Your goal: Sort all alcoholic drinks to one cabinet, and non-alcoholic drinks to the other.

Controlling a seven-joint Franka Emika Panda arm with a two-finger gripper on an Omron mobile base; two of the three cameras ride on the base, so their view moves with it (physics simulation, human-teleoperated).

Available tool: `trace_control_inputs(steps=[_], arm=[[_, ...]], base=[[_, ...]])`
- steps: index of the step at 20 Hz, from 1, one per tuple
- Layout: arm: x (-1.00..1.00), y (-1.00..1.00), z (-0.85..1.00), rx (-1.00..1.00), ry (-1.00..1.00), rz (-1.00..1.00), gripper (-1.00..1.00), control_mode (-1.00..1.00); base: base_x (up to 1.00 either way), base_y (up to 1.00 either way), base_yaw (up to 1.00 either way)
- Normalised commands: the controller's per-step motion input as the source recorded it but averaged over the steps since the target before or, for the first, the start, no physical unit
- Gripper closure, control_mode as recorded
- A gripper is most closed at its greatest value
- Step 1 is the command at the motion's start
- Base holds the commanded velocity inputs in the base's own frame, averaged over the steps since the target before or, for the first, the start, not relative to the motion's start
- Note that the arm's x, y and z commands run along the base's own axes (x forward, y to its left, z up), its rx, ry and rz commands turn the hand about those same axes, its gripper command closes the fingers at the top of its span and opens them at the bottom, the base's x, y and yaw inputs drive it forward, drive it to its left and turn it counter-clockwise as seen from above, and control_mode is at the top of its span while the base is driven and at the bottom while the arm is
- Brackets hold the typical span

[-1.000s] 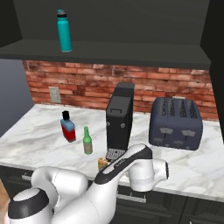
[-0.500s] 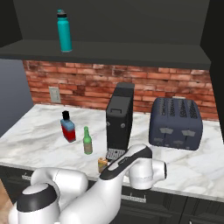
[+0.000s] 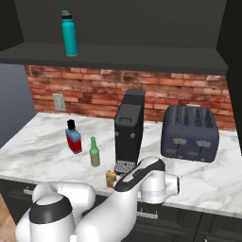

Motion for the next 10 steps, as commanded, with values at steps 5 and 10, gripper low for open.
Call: trace_control_inputs(steps=[5,10], arm=[[0.21,0.0,-0.15,0.01,0.01,0.0,-1.0,-1.0],[0.04,0.0,-0.18,0.01,0.0,0.0,-1.0,-1.0]], base=[[0.0,0.0,0.0],[0.0,0.0,0.0]])
